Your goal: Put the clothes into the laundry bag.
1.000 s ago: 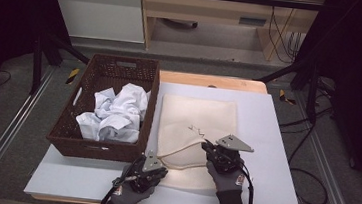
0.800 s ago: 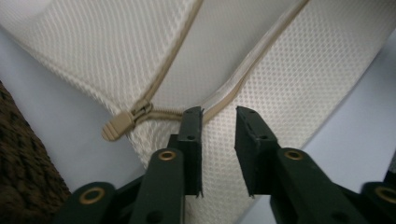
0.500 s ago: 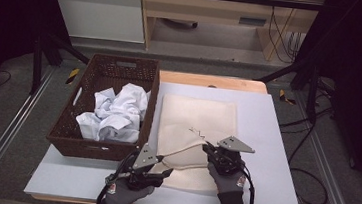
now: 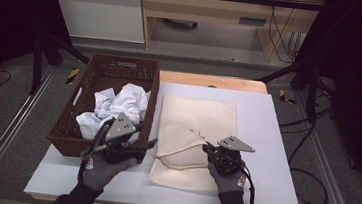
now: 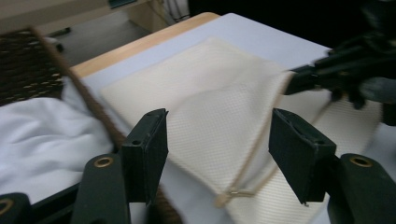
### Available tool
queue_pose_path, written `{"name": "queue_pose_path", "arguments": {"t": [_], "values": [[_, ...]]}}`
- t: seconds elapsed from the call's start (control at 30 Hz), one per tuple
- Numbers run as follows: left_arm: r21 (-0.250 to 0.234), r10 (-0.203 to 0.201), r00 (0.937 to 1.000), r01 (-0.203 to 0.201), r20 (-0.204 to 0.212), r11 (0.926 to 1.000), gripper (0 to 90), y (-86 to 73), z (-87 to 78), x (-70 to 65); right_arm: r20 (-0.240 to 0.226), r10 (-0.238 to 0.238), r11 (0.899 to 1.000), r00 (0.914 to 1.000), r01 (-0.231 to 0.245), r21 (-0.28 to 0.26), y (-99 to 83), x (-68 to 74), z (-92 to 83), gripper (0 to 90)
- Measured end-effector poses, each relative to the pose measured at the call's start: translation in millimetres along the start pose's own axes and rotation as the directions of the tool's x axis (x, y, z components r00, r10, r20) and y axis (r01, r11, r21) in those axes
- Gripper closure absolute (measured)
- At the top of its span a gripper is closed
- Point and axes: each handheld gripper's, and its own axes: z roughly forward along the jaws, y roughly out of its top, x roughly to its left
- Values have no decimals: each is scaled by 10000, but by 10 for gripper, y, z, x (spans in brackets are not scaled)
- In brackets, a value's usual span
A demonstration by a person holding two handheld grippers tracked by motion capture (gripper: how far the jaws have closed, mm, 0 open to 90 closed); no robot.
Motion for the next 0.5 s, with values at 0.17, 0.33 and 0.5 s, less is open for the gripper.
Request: {"name": "queue_pose_path", "arguments": {"t": [0.17,0.33,0.5], "values": [[141,-390,9964,402,-746,9991,355,84,-45,420,-19,34,10000,10000,-34,66,1,-5,-2,860],[669,-199,9866,311,-1621,9973,297,69,-13,689,2,10,9998,10000,-10,202,-6,-11,18,859],[1267,20,9802,236,-1980,9917,250,41,90,904,-20,11,9997,10000,-10,251,-6,-10,20,858]]}}
